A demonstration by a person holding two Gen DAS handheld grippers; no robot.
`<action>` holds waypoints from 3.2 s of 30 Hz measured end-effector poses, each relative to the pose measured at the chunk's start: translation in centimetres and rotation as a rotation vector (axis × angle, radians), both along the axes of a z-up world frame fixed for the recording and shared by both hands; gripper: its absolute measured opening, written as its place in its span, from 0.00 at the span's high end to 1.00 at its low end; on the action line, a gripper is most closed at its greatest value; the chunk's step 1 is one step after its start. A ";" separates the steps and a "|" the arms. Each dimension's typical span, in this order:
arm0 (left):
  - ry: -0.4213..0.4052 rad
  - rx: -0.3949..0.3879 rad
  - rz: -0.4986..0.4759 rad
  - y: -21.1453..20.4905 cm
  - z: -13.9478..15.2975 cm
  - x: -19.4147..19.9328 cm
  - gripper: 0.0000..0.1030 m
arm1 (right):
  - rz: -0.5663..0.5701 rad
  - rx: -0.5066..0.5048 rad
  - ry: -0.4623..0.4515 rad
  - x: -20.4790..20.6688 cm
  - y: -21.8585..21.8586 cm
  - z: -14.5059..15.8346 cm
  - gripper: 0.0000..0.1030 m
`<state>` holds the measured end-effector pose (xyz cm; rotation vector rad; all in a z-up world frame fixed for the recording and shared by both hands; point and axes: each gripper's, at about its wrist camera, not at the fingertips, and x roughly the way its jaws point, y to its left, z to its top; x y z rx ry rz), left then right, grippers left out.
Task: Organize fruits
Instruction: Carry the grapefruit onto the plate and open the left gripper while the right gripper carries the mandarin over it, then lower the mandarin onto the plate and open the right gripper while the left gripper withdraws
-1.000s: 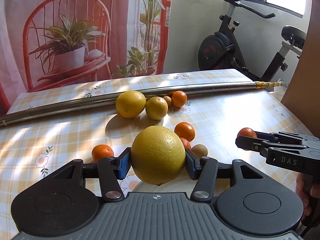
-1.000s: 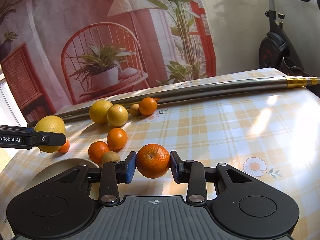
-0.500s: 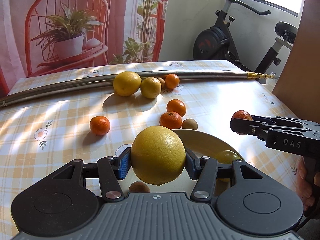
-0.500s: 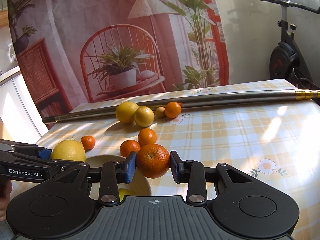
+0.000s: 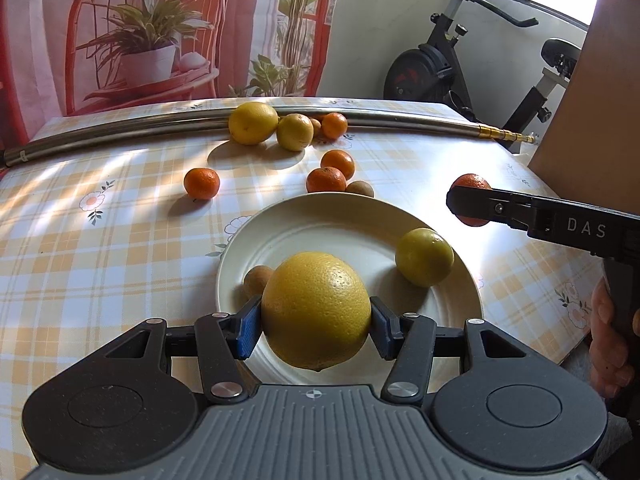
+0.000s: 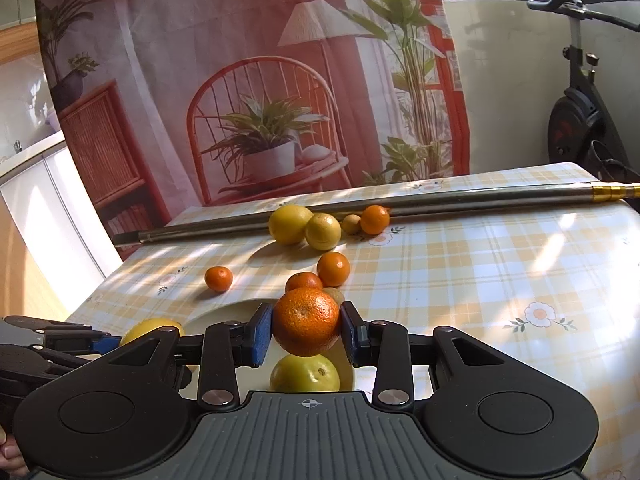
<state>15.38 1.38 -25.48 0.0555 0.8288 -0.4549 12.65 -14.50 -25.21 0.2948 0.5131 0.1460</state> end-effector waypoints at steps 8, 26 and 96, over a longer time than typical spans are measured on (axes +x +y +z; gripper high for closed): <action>0.013 0.039 -0.017 0.0 -1.2 -0.5 0.44 | -0.012 0.027 0.014 -1.3 0.7 0.0 0.68; -0.030 -0.004 0.013 0.1 -0.9 -1.2 0.36 | 0.007 0.009 0.045 -1.9 0.9 -0.7 0.68; -0.130 -0.026 0.249 2.7 1.1 -1.7 0.11 | 0.059 -0.078 0.154 -2.1 2.5 -2.6 0.67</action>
